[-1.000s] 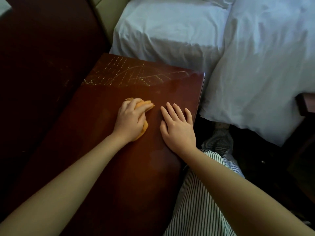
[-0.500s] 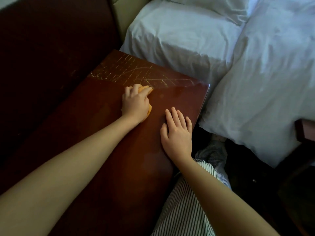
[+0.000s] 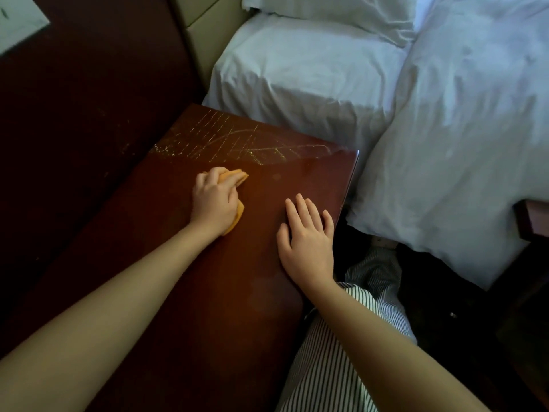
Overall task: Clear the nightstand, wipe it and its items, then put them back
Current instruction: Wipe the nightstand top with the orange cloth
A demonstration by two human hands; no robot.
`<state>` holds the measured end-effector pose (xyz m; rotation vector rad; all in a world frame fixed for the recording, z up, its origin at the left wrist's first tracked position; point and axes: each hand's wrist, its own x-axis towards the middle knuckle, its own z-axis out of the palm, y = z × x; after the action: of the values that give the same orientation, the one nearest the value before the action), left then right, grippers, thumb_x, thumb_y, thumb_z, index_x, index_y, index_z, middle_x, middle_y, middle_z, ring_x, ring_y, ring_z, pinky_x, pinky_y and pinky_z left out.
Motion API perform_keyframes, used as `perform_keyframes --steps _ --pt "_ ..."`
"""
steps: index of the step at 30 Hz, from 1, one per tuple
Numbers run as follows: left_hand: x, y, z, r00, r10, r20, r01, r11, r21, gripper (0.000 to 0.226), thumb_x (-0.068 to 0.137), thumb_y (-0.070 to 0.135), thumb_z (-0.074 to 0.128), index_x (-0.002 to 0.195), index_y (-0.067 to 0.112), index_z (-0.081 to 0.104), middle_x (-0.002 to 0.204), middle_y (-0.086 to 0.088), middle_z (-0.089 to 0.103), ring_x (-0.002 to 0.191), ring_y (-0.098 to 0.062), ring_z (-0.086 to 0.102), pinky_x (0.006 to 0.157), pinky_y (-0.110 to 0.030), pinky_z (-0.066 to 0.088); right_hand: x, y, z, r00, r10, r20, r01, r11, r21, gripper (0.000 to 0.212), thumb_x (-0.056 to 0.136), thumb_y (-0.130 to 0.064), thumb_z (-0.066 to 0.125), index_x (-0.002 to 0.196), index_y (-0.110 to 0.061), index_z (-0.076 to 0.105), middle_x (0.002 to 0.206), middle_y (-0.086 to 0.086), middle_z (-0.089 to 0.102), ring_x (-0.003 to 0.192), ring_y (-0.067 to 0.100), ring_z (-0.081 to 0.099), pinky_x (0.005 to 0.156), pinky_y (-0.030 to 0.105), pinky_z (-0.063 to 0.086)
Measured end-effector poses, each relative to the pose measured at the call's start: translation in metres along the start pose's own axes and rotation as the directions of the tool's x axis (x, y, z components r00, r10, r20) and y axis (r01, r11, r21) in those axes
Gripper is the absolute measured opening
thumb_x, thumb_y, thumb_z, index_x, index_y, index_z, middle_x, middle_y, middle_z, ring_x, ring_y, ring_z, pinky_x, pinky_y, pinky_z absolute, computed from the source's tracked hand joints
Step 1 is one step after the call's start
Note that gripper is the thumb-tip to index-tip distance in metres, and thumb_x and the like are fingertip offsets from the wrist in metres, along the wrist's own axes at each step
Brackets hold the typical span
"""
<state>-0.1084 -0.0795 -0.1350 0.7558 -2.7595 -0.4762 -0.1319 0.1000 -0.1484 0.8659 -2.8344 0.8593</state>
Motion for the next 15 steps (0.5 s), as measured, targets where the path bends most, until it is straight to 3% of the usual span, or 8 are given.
perform_keyframes --steps 2,5,8,13,15 --pt "0.012 0.018 0.008 0.994 -0.105 -0.042 0.107 0.994 0.036 0.038 0.095 0.015 0.041 0.129 0.026 0.054 0.134 -0.007 0.045 0.118 -0.031 0.037 0.097 -0.041 0.034 0.0 0.0 0.0 1.0 -0.006 -0.022 0.006 1.0 -0.025 0.055 0.089 -0.035 0.029 0.132 -0.011 0.054 0.14 0.01 0.049 0.132 0.026 0.042 0.11 0.046 0.019" --pt "0.017 0.043 0.019 0.99 -0.126 -0.059 0.129 0.99 0.054 0.039 0.095 0.015 0.04 0.13 0.027 0.052 0.137 -0.006 0.042 0.12 -0.03 0.036 0.097 -0.04 0.033 0.001 0.0 0.001 0.998 -0.007 -0.058 0.005 1.0 -0.027 0.052 0.089 -0.033 0.033 0.129 -0.01 0.057 0.137 0.01 0.052 0.13 0.026 0.046 0.113 0.044 0.016" --pt "0.008 0.052 0.021 0.999 -0.046 -0.028 0.047 0.998 0.03 0.038 0.096 0.014 0.04 0.129 0.027 0.054 0.135 -0.006 0.045 0.119 -0.029 0.037 0.096 -0.039 0.034 0.001 0.0 0.003 0.998 0.011 -0.054 -0.012 1.0 -0.018 0.053 0.089 -0.033 0.032 0.129 -0.008 0.057 0.137 0.012 0.052 0.131 0.027 0.044 0.113 0.044 0.015" --pt "-0.024 0.027 0.006 0.97 0.22 0.104 -0.218 0.975 -0.039 0.04 0.091 0.021 0.038 0.125 0.03 0.057 0.126 -0.004 0.05 0.112 -0.027 0.04 0.094 -0.036 0.034 0.0 -0.001 0.002 0.997 0.026 -0.072 -0.026 1.0 0.001 0.054 0.088 -0.033 0.033 0.127 -0.005 0.058 0.135 0.015 0.053 0.13 0.029 0.045 0.112 0.045 0.017" --pt "-0.029 0.009 -0.003 0.962 0.244 0.119 -0.239 0.969 -0.056 0.042 0.089 0.023 0.037 0.124 0.031 0.059 0.124 -0.002 0.052 0.11 -0.024 0.041 0.093 -0.033 0.033 0.0 -0.001 0.001 0.996 0.038 -0.085 -0.036 0.999 0.025 0.054 0.088 -0.032 0.033 0.127 -0.005 0.057 0.135 0.015 0.053 0.13 0.029 0.045 0.113 0.041 0.014"
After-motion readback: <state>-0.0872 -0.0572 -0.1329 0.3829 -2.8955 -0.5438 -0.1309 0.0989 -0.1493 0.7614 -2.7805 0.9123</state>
